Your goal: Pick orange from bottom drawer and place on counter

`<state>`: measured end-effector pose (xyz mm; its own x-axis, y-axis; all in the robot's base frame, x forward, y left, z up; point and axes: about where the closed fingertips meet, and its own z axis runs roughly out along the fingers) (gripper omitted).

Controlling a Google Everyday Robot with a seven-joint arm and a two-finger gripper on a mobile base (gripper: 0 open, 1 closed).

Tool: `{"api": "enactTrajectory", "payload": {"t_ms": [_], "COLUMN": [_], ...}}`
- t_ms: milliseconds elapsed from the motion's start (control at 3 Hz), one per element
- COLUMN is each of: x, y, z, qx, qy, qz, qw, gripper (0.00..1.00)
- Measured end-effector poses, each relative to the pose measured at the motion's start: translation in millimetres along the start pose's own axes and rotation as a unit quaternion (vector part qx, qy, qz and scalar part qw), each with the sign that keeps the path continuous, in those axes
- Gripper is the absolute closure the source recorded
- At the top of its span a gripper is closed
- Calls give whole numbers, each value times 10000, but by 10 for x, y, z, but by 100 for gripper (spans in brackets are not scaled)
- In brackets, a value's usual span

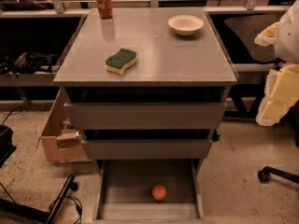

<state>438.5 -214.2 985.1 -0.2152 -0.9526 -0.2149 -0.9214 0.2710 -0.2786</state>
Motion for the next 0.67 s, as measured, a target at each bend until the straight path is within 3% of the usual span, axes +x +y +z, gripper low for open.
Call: {"api": "enactTrajectory", "payload": {"t_ms": [333, 667], "x": [0, 126], "y": [0, 115], "z": [0, 243], "qx": [0, -51], "qy": [0, -178], "qz": [0, 166], "qw": [10000, 9997], "gripper": [0, 0]}}
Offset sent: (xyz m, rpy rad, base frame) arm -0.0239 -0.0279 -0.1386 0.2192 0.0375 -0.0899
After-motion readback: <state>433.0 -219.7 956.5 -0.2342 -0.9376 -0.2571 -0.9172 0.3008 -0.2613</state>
